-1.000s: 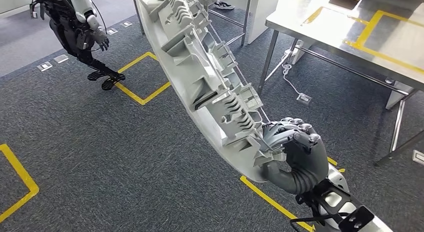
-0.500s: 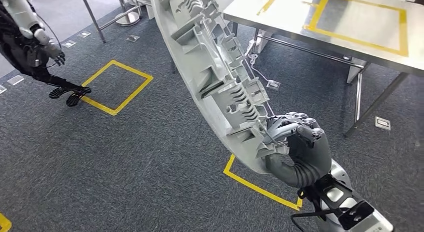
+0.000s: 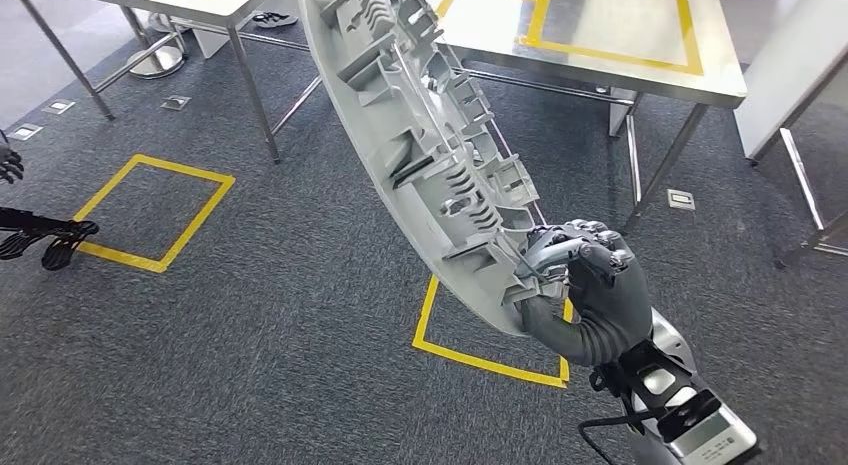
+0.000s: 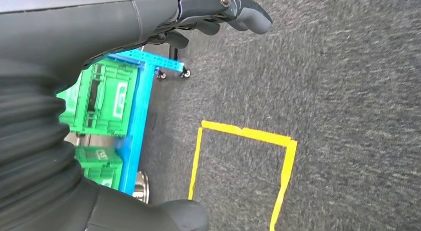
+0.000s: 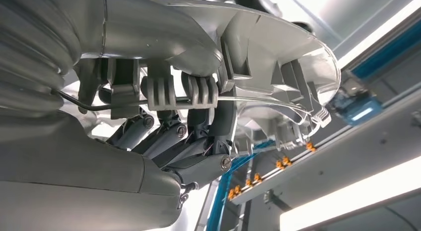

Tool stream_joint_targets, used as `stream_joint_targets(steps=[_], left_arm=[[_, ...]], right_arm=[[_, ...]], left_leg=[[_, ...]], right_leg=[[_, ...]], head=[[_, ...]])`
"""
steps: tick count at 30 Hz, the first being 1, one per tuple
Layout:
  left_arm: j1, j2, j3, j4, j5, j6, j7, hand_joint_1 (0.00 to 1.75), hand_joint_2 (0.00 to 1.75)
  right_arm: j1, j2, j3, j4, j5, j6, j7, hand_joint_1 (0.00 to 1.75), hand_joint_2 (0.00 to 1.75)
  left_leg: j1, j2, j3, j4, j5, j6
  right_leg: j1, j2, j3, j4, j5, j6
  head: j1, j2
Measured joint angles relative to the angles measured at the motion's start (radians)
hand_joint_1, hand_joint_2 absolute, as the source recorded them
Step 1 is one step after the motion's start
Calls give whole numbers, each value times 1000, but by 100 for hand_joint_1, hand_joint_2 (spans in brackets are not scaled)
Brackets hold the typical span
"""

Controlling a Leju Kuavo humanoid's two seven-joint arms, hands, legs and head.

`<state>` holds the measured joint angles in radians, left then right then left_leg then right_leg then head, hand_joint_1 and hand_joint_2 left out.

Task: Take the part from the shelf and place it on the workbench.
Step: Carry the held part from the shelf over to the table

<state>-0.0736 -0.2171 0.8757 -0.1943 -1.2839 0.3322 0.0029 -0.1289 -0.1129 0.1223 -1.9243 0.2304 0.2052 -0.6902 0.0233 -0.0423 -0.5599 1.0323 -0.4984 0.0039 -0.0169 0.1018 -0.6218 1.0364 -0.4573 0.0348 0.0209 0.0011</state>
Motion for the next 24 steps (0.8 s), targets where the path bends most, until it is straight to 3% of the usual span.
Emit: stream_joint_targets(steps=[2,4,5,6,7,8,10,11,13,14,16,18,20,21,22,24], left_arm=[[0,-2,0,-1,4,0,-1,0,175],[2,-3,0,-1,6,0,-2,0,175],[2,-3,0,-1,6,0,-2,0,175],[2,-4,1,-1,6,0,-2,0,175],[1,-5,1,-1,6,0,-2,0,175],[0,-7,1,-1,6,0,-2,0,175],[-1,-10,1,-1,6,0,-2,0,175],[-1,-12,1,-1,5,0,-2,0,175],[-2,-14,1,0,4,-1,-1,0,175],[-3,-15,1,-1,3,-1,0,0,175],[-5,-16,1,-1,-1,-1,0,0,175],[-4,-15,0,-1,-6,2,-7,0,175],[-1,-15,0,-1,-8,9,-12,0,175],[0,-15,0,0,-8,12,-13,0,175],[1,-15,0,0,-8,16,-12,0,175],[1,-16,1,0,-8,23,-11,0,175]], right_arm=[[-2,0,-3,5,5,0,0,175,175],[-3,0,-3,12,6,1,0,175,175],[-3,0,-3,15,6,1,0,175,175],[-3,0,-5,18,6,1,0,175,175],[-3,0,-6,21,6,1,0,175,175],[-4,0,-8,23,6,1,0,175,175],[-7,0,-12,25,7,2,0,175,175],[-7,0,-14,26,8,2,0,175,175],[-7,0,-19,27,11,2,0,175,175],[-6,0,-22,27,13,2,0,175,175],[-4,1,-28,28,16,4,0,175,175],[-1,4,-31,28,20,8,0,175,175],[5,7,-34,28,23,12,0,175,175],[9,8,-36,28,25,14,0,175,175],[12,9,-39,28,26,16,0,175,175],[18,11,-45,27,31,21,0,175,175]], left_leg=[[-2,28,1,-4,1,11],[-6,60,0,-3,-2,16],[-7,75,1,-3,-3,17],[-8,89,2,-3,-5,17],[-9,103,5,-3,-7,16],[-9,115,9,-3,-10,14],[-14,136,17,-3,-17,7],[-15,144,19,-4,-19,2],[-17,164,26,-8,-21,-8],[-16,165,29,-9,-24,-14],[-15,123,18,26,-51,-24],[-13,63,-40,145,-110,-28],[-13,46,-106,263,-146,-31],[-12,45,-118,274,-135,-31],[-10,45,-110,243,-105,-32],[-6,40,-57,109,-31,-33]], right_leg=[[3,-69,-48,96,-53,7],[2,-94,-115,232,-110,12],[2,-96,-132,268,-117,13],[2,-98,-129,262,-103,12],[3,-104,-101,212,-73,9],[5,-121,-59,136,-38,4],[15,-160,8,12,2,-11],[20,-170,20,-13,5,-17],[23,-153,17,-20,5,-27],[20,-141,18,-24,8,-32],[10,-123,24,-33,13,-43],[5,-109,27,-35,14,-49],[5,-93,27,-34,12,-51],[5,-86,27,-32,11,-50],[4,-79,28,-30,10,-48],[2,-68,29,-23,4,-39]], head=[[6,0],[8,0],[8,0],[8,0],[8,0],[8,0],[8,0],[8,0],[7,0],[7,0],[4,0],[0,0],[-2,0],[-2,0],[-2,0],[-3,0]])
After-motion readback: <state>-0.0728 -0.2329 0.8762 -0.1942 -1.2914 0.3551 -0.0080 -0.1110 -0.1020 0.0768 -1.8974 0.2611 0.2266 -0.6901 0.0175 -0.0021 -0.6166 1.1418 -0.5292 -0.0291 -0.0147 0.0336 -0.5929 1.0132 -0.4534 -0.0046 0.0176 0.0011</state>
